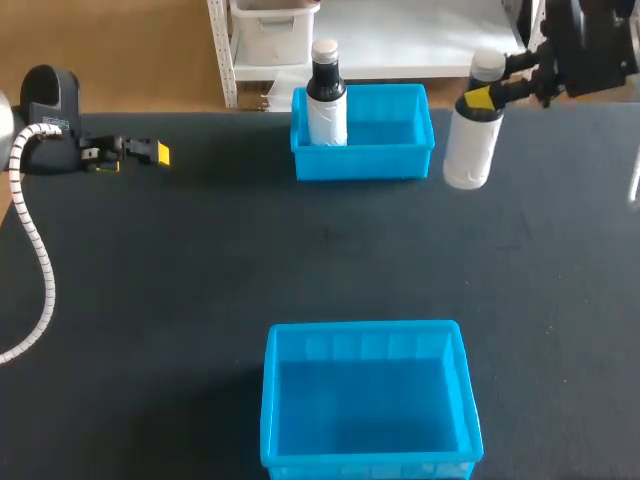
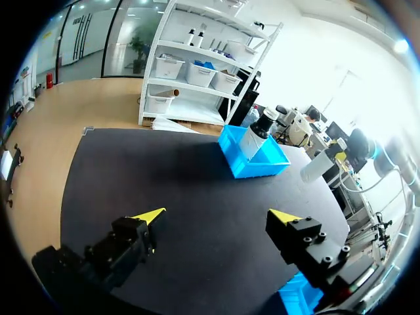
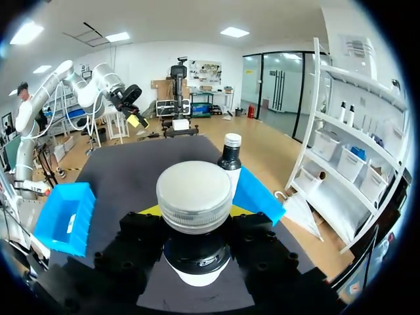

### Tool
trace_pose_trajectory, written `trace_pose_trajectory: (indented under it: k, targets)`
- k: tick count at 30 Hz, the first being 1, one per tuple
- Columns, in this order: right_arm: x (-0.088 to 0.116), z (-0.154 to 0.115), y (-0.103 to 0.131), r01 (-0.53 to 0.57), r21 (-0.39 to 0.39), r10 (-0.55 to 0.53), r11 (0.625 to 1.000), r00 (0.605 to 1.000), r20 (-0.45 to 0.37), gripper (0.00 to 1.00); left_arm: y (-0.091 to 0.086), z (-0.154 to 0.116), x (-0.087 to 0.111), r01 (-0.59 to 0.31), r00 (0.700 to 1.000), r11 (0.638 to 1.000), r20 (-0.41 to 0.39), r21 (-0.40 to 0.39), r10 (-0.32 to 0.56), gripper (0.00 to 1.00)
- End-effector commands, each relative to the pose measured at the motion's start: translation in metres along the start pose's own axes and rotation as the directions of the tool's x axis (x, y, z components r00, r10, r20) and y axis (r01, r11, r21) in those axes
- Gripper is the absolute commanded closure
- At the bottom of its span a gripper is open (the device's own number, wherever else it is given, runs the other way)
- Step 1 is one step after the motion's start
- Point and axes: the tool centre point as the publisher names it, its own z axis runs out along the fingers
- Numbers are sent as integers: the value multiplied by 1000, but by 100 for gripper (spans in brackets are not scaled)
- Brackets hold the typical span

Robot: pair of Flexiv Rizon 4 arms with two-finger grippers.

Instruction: Pick up the bottle, and place it in the far bin if it is heavy, or in the near bin if it is light.

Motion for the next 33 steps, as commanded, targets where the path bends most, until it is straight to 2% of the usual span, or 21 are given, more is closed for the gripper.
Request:
trace_pose_trajectory:
  k: [1,13,33]
  targets:
    - [-11,-5,-22,1,-29,-2,1000,1000,-14,100,0,0,0,0,1000,1000,0,0,0,0]
    - [-35,-12,-69,56,-45,-57,997,998,-9,100,0,0,0,0,1000,1000,0,0,0,0]
    - [-59,39,-109,101,-155,-101,983,995,8,100,0,0,0,0,1000,1000,0,0,0,0]
